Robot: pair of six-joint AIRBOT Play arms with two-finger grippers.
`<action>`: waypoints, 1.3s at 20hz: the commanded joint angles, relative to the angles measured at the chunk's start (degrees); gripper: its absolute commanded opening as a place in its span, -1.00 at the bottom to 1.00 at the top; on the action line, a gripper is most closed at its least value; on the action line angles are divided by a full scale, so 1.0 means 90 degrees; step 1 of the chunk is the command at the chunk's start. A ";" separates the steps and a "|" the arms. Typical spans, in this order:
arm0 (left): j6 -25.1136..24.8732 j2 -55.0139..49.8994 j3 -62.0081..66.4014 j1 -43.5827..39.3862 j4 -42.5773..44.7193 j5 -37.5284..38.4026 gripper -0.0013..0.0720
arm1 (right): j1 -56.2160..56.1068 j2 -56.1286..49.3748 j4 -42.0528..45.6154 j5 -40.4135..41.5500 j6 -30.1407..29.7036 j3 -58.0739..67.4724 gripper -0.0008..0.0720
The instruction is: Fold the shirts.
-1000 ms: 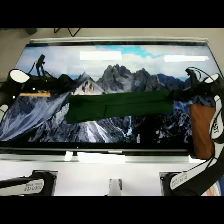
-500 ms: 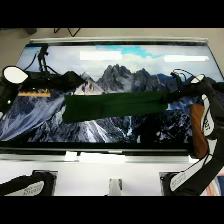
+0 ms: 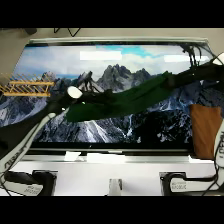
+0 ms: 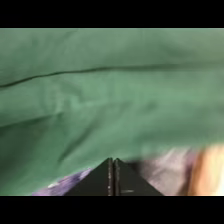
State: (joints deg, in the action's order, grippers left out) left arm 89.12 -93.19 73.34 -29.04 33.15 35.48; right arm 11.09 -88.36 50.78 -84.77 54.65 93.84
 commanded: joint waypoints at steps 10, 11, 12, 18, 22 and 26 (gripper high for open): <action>-0.1345 -0.1821 0.1039 -0.1809 -0.3789 -0.1146 -0.88 | -0.1741 0.2339 0.0865 -0.1158 0.1389 -0.0007 -0.90; -0.1756 -0.1625 0.1005 -0.1627 -0.3521 -0.0933 -0.88 | -0.1938 0.2266 0.1353 -0.1144 0.1392 -0.0005 -0.90; -0.1804 -0.1350 0.0918 -0.1416 -0.2994 -0.0707 -0.88 | -0.2142 0.2135 0.1802 -0.1117 0.1409 -0.0007 -0.90; -0.1151 0.1851 -0.0590 0.0670 0.0216 0.0036 -0.88 | -0.3177 0.0624 0.1804 0.0211 0.1416 -0.0005 -0.90; -0.1037 0.4070 -0.1171 0.2521 0.0707 0.0826 -0.88 | -0.3893 -0.0588 0.1095 0.1685 0.1515 -0.0005 -0.90; -0.0763 0.5406 -0.1192 0.3517 0.0707 0.1166 -0.87 | -0.4243 -0.1593 -0.0262 0.2523 0.1690 -0.0005 -0.54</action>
State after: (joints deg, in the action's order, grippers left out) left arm 80.20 -53.76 63.68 -4.23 37.65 43.22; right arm -24.53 -96.64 57.41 -69.36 69.06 93.76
